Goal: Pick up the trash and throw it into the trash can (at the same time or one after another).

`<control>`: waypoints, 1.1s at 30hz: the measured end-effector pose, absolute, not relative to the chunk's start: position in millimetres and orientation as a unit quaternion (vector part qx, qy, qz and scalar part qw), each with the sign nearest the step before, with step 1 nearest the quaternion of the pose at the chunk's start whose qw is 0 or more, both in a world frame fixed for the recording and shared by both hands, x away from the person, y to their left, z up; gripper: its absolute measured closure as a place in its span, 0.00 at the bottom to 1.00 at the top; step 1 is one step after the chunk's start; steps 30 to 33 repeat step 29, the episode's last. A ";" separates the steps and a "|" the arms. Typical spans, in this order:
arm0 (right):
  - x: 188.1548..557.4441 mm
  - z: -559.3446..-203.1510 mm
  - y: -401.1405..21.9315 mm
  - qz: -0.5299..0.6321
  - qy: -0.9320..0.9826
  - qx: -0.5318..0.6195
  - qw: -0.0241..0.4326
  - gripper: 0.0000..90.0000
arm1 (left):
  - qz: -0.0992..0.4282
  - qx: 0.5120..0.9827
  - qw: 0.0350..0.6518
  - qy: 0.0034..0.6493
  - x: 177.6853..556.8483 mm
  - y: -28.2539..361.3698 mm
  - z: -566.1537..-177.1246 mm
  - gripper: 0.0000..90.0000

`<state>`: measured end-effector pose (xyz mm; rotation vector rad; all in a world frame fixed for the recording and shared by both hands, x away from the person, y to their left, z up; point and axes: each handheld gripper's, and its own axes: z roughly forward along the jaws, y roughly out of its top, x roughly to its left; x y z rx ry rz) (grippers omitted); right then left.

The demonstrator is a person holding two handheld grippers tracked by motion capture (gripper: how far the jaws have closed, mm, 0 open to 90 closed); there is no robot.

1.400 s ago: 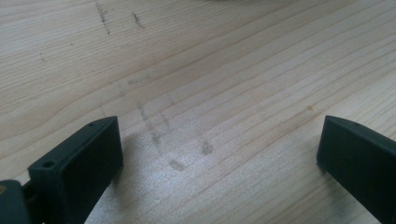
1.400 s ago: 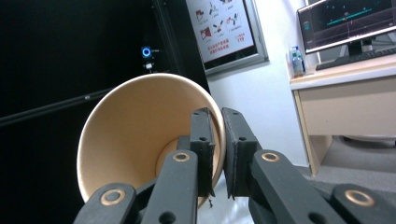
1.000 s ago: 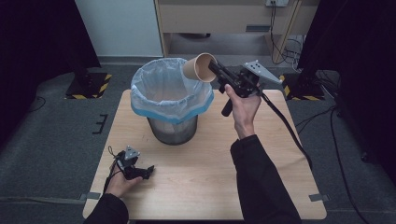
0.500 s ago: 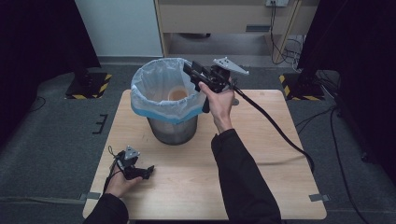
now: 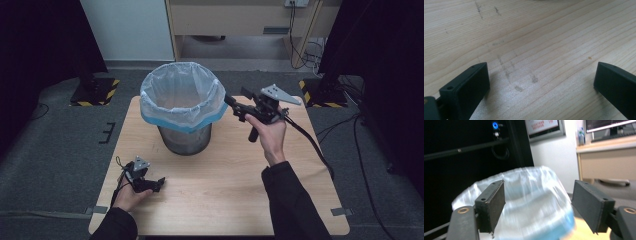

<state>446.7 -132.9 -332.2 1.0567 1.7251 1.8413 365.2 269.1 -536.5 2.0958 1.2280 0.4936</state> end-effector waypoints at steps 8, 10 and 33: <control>416.7 -396.9 -179.5 0.589 0.670 0.411 0.187 0.25 | 0.189 0.799 0.325 0.469 365.1 269.0 -536.5 0.00; 408.9 -412.8 -191.1 0.576 0.680 0.417 0.178 0.25 | 0.189 0.799 0.325 0.469 365.0 268.9 -536.5 0.00; 387.8 -498.9 -271.6 0.380 0.756 0.493 0.204 0.20 | 0.188 0.799 0.326 0.468 364.5 269.1 -536.5 0.00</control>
